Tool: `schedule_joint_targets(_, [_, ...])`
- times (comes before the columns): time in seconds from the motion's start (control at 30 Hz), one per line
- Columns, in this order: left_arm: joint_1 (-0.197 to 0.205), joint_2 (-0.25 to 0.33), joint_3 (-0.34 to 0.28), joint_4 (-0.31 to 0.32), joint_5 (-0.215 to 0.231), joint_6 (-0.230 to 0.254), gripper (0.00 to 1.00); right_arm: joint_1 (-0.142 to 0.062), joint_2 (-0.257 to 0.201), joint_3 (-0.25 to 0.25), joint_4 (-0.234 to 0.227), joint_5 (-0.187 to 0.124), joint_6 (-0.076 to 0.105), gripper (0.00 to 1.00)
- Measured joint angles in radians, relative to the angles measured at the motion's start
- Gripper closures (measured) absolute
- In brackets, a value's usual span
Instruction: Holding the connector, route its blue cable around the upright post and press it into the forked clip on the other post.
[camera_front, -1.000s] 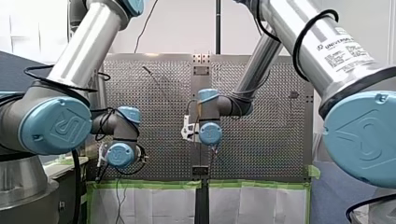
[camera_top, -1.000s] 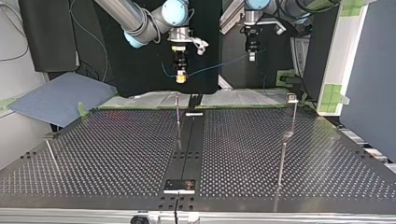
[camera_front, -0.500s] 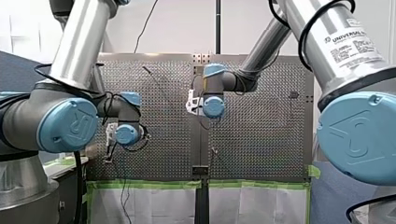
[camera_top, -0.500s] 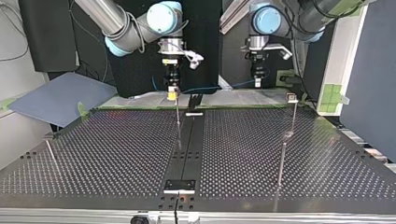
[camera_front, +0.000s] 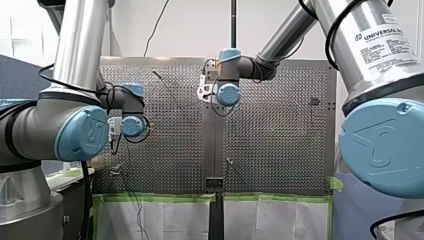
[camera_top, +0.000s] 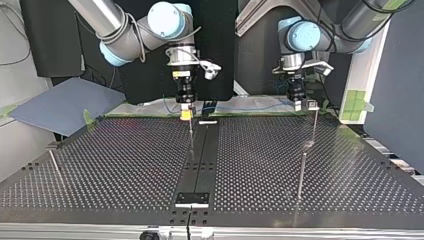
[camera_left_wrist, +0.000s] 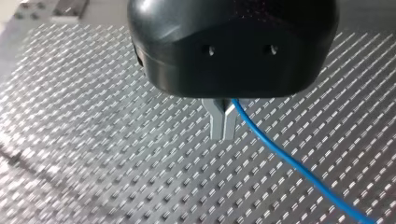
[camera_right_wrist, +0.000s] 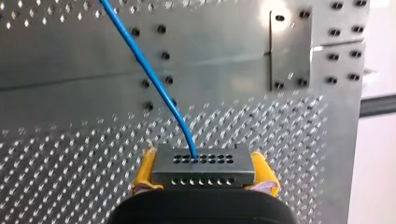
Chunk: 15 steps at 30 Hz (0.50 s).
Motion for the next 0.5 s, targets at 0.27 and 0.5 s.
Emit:
schedule_joint_targets(0.27, [0.065,0.065,0.045,-0.065,-0.001,-0.049,1.00,0.000,0.000,-0.042,0.052,-0.076,-0.016,1.00])
schedule_joint_targets(0.5, [0.095,0.128,0.106,-0.128,-0.018,-0.087,1.00,0.000,0.001,-0.089,0.091,-0.130,-0.017,1.00])
